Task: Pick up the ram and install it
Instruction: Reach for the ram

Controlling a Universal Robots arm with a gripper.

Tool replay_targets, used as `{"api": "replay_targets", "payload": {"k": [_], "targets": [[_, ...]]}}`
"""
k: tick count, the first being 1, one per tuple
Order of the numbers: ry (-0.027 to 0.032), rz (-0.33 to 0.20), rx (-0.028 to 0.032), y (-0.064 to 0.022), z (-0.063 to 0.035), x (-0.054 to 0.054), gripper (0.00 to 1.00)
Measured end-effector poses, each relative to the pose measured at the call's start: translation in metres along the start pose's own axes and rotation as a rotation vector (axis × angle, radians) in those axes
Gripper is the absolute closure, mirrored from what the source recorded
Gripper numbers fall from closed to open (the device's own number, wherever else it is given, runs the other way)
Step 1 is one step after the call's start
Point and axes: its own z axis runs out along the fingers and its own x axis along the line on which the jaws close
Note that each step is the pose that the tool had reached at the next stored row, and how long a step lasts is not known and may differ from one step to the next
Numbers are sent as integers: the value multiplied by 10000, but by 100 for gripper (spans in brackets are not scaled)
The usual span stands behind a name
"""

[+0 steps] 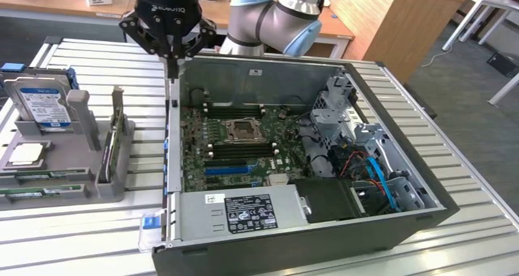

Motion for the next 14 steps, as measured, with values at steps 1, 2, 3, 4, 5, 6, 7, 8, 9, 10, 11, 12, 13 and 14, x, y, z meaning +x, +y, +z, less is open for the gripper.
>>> {"api": "replay_targets", "payload": {"k": [1, 2, 3, 4, 5, 6, 7, 8, 9, 10, 11, 12, 13, 14], "targets": [[-1, 0, 2, -1, 0, 18, 89], [-1, 0, 3, -3, 0, 34, 89], [-1, 0, 5, -4, 0, 51, 89], [-1, -1, 5, -5, 0, 69, 89], [-1, -1, 6, -7, 0, 88, 89], [-1, 0, 7, -8, 0, 105, 89], [0, -1, 8, -9, 0, 123, 89], [-1, 0, 8, -11, 1, 141, 89], [0, -1, 10, -12, 1, 159, 89], [0, 0, 10, -14, 1, 179, 89], [-1, 0, 10, -15, 1, 201, 89], [-1, 1, 10, -17, 1, 223, 89], [0, 0, 11, -19, 1, 246, 89], [-1, 0, 10, -21, 1, 270, 89]]}}
